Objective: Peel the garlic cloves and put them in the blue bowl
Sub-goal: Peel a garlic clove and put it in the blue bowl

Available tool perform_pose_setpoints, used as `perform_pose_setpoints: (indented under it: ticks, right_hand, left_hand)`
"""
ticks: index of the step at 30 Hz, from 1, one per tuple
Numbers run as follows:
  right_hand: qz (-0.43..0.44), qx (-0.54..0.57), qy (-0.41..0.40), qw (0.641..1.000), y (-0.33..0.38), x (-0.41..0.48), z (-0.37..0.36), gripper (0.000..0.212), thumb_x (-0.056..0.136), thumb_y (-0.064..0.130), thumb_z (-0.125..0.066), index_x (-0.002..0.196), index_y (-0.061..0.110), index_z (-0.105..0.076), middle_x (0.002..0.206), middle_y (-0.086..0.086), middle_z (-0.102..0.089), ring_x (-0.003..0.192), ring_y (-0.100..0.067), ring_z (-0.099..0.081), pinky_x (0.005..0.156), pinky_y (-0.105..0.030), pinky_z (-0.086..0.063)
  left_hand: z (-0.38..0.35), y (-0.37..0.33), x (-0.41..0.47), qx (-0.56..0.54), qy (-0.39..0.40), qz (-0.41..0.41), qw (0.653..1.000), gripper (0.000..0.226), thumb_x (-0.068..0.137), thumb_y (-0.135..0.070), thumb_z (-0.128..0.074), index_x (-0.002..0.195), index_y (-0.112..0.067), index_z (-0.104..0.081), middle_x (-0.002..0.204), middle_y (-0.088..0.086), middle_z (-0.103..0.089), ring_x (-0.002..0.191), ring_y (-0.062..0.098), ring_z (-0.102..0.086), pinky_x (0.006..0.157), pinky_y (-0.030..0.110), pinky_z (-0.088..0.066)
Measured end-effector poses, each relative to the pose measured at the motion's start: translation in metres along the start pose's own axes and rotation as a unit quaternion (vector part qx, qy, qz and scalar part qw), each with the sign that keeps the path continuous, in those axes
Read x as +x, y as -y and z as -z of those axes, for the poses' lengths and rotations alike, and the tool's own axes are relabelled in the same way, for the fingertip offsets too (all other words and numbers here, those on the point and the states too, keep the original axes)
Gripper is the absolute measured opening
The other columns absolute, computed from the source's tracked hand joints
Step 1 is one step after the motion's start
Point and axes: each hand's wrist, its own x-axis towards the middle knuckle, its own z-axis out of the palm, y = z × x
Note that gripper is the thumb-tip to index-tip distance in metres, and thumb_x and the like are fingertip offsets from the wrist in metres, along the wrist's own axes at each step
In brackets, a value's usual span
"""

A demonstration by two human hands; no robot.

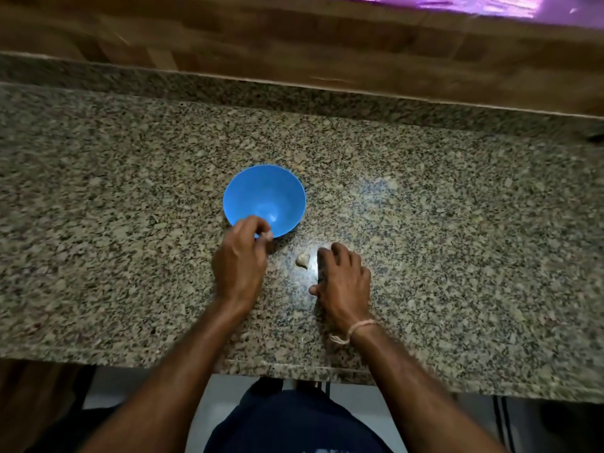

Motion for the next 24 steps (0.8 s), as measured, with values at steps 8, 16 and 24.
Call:
perform_pose_setpoints:
  ticks: [8, 16, 24]
  right_hand:
    - [-0.025, 0.024, -0.007, 0.999, 0.004, -0.001, 0.000, 0.076, 0.085, 0.025, -0.081, 0.150, 0.030, -0.041, 0.164, 0.001, -0.030, 0.147, -0.024, -0.027, 0.115, -0.046, -0.027]
    - [-0.001, 0.284, -0.043, 0.958, 0.005, 0.011, -0.010, 0.050, 0.094, -0.002, -0.068, 0.140, 0.014, -0.060, 0.129, 0.002, -0.055, 0.111, -0.009, -0.058, 0.093, -0.021, -0.054]
    - [-0.083, 0.546, -0.022, 0.834, 0.009, 0.006, -0.003, 0.023, 0.090, 0.002, -0.075, 0.112, 0.010, -0.077, 0.109, 0.000, -0.077, 0.102, -0.011, -0.072, 0.088, -0.025, -0.060]
  left_hand:
    - [-0.002, 0.004, 0.032, 0.079, 0.023, -0.121, 0.989, 0.017, 0.092, -0.020, -0.075, 0.108, -0.016, -0.068, 0.099, 0.001, -0.065, 0.090, 0.022, -0.058, 0.061, 0.032, -0.042]
    - [-0.060, -0.001, -0.043, -0.100, 0.157, 0.111, 0.976, 0.038, 0.102, -0.018, -0.060, 0.139, -0.020, -0.058, 0.136, 0.003, -0.054, 0.101, 0.020, -0.064, 0.084, 0.041, -0.057]
    - [-0.061, -0.010, -0.044, -0.418, 0.148, 0.325, 0.836, 0.019, 0.096, -0.010, -0.072, 0.113, -0.016, -0.076, 0.110, 0.001, -0.078, 0.107, 0.019, -0.074, 0.096, 0.042, -0.060]
